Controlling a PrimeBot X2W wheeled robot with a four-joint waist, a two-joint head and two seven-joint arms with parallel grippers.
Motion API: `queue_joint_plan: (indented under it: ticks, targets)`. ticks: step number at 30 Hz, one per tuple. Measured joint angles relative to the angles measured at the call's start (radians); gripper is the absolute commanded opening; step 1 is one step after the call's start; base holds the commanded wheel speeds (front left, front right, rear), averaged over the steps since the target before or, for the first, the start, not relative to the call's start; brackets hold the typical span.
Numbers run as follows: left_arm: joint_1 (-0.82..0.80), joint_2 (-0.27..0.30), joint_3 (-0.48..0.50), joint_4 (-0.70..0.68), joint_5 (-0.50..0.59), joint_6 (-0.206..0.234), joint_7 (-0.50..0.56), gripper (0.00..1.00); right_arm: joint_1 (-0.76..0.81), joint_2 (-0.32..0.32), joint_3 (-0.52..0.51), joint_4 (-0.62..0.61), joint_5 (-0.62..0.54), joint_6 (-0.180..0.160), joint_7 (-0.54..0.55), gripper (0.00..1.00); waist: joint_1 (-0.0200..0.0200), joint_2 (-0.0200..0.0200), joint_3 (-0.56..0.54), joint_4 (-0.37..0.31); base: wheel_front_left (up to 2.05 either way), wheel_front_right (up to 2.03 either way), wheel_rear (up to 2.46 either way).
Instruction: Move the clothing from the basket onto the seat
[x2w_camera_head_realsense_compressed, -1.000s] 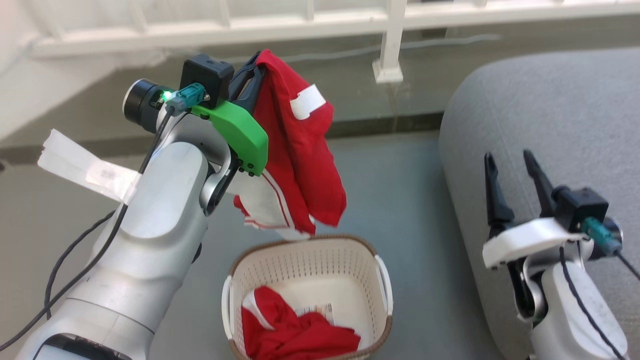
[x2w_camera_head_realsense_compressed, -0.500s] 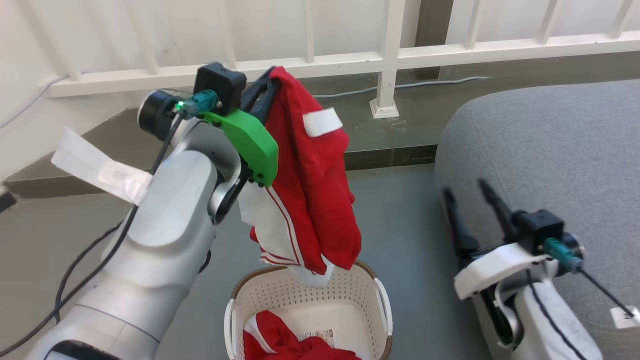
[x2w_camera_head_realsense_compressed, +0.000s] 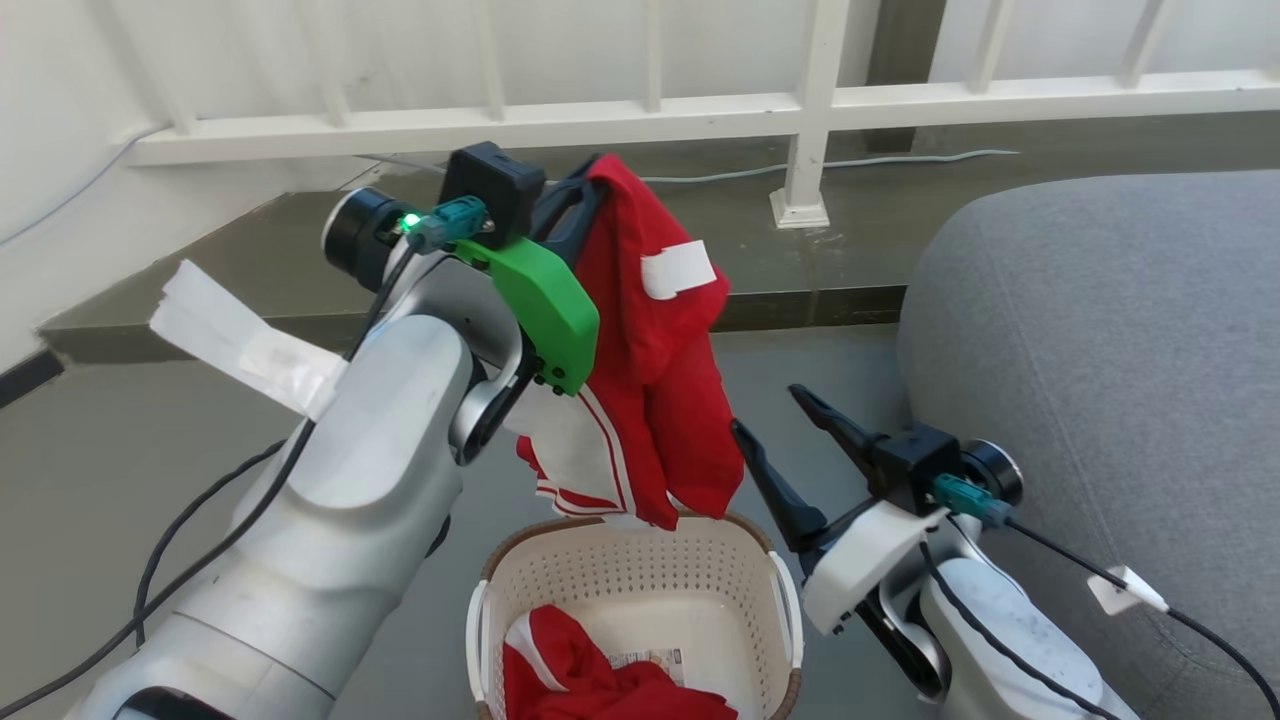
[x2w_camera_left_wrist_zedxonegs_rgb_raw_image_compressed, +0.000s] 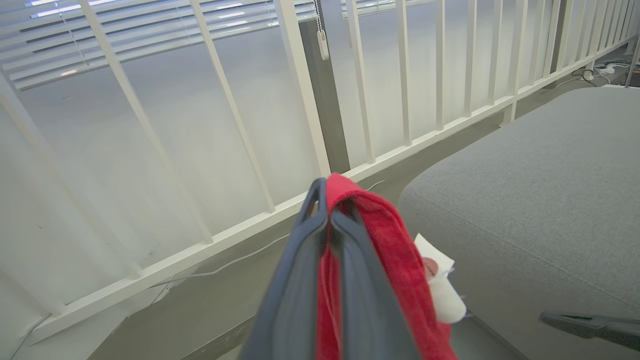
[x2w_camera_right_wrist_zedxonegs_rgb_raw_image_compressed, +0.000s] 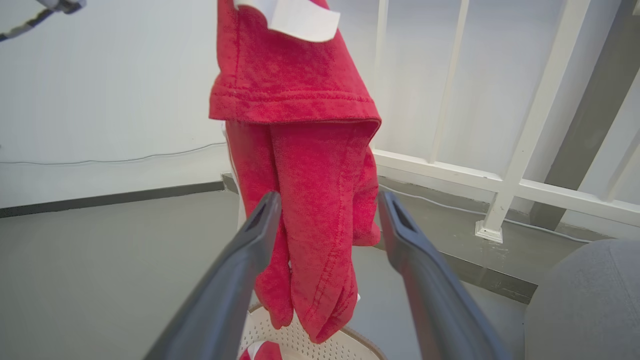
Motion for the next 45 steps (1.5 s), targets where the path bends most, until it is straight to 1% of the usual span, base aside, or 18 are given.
queue_joint_plan:
  ticks: [6,14,21,23,29,30,31,32,33,37,40,45]
  targets:
    - [0.0,-0.003,-0.038,-0.026,-0.008,0.0,0.01,0.0,-0.052,-0.002,0.056,0.056,0.027,0.004,0.0,1.0,0.0,0.0,0.006,0.028,0.0,0.0,0.0]
    - [0.001,-0.003,-0.071,-0.072,-0.05,0.0,0.019,0.0,-0.094,-0.003,0.107,0.113,0.08,0.004,0.0,1.0,0.0,0.0,0.012,0.052,0.0,0.0,0.0]
    - [0.001,-0.003,-0.103,-0.13,-0.075,0.0,0.027,0.0,-0.109,-0.004,0.136,0.154,0.098,0.004,0.0,1.0,0.0,0.0,0.013,0.059,0.0,0.0,0.0]
    - [0.001,-0.003,-0.112,-0.149,-0.102,0.0,0.031,0.0,-0.126,-0.004,0.143,0.168,0.099,0.004,0.0,1.0,0.0,0.0,0.013,0.062,0.0,0.0,0.0]
    - [0.001,-0.003,-0.143,-0.188,-0.121,0.0,0.044,0.0,-0.17,-0.005,0.157,0.213,0.099,0.004,0.0,1.0,0.0,0.0,0.012,0.078,0.0,0.0,0.0]
    - [0.001,-0.003,-0.141,-0.188,-0.121,0.0,0.045,0.0,-0.175,-0.005,0.163,0.219,0.099,0.004,0.0,0.95,0.0,0.0,0.012,0.081,0.0,0.0,0.0]
    - [0.001,-0.003,-0.14,-0.188,-0.121,0.0,0.045,0.0,-0.18,-0.005,0.165,0.222,0.099,0.003,0.0,0.55,0.0,0.0,0.012,0.083,0.0,0.0,0.0]
    - [0.001,-0.003,-0.138,-0.188,-0.121,0.0,0.049,0.0,-0.184,-0.004,0.167,0.223,0.099,0.002,0.0,0.19,0.0,0.0,0.012,0.085,0.0,0.0,0.0]
    - [0.001,-0.003,-0.137,-0.188,-0.122,0.0,0.05,0.0,-0.187,-0.004,0.17,0.226,0.1,0.002,0.0,0.0,0.0,0.0,0.012,0.086,0.0,0.0,0.0]
    - [0.001,-0.003,-0.126,-0.179,-0.128,0.003,0.053,0.0,-0.202,-0.005,0.176,0.235,0.105,-0.006,0.0,0.0,0.0,0.0,0.014,0.087,0.0,0.0,0.0]
    - [0.004,-0.003,-0.103,-0.165,-0.129,0.024,0.053,0.0,-0.204,-0.004,0.185,0.235,0.115,-0.006,0.0,0.0,0.0,0.0,0.016,0.081,0.0,0.0,0.0]
    - [0.034,0.011,-0.082,-0.154,-0.155,0.039,0.052,0.0,-0.205,-0.005,0.156,0.232,0.134,-0.016,0.0,0.0,0.0,0.0,0.022,0.063,0.0,0.0,0.0]
